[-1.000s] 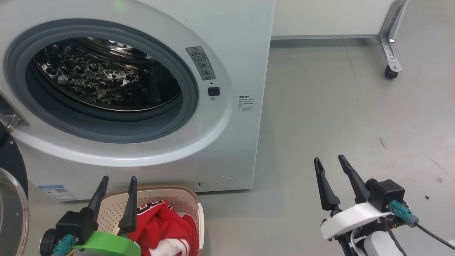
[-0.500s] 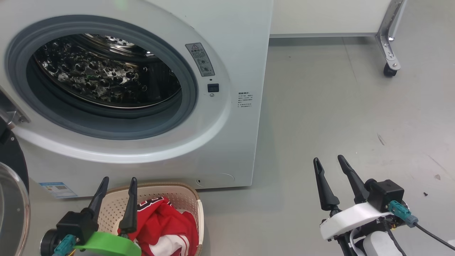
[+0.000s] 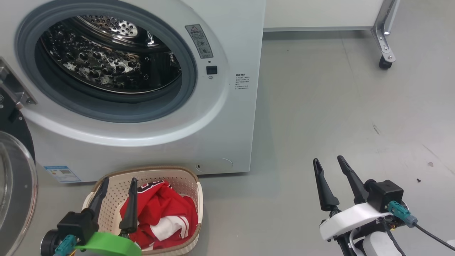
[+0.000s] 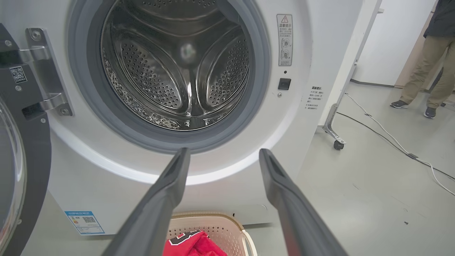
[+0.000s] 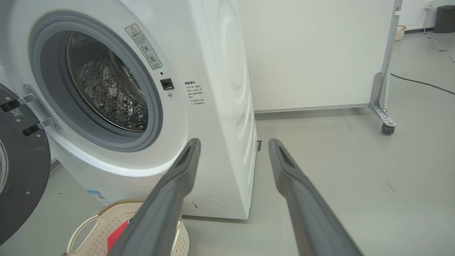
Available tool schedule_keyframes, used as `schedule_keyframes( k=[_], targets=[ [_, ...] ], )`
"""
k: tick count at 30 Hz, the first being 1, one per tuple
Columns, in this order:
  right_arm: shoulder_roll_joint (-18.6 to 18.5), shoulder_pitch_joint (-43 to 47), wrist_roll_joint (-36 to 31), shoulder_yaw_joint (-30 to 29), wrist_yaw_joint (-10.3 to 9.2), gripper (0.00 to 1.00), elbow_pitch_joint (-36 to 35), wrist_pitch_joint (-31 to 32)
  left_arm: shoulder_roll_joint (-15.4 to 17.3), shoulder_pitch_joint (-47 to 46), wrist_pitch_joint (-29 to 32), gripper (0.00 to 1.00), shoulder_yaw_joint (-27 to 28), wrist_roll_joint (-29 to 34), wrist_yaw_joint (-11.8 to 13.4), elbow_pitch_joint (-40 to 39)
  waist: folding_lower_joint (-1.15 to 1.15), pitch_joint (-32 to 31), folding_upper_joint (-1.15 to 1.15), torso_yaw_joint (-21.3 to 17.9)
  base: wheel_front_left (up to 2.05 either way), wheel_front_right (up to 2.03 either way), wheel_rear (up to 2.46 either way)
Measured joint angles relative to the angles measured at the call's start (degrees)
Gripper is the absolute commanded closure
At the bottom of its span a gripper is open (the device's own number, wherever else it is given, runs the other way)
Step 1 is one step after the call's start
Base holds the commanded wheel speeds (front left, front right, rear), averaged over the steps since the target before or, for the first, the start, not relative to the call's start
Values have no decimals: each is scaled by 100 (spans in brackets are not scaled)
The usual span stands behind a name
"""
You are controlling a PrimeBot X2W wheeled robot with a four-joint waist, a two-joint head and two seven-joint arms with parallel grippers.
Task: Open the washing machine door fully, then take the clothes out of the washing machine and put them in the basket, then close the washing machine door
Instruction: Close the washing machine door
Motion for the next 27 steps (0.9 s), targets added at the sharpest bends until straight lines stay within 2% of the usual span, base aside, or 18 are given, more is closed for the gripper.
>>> schedule_keyframes(
  k=[15,27],
  targets=[
    [2,0,-8,58,0,0,49,0,-3,0,-1,0,-25,21,5,1,0,-52,0,-6,-144,144,0],
    [1,0,-8,98,0,0,70,0,-3,1,0,0,-34,52,5,-9,0,-71,0,-11,-97,97,0]
  ],
)
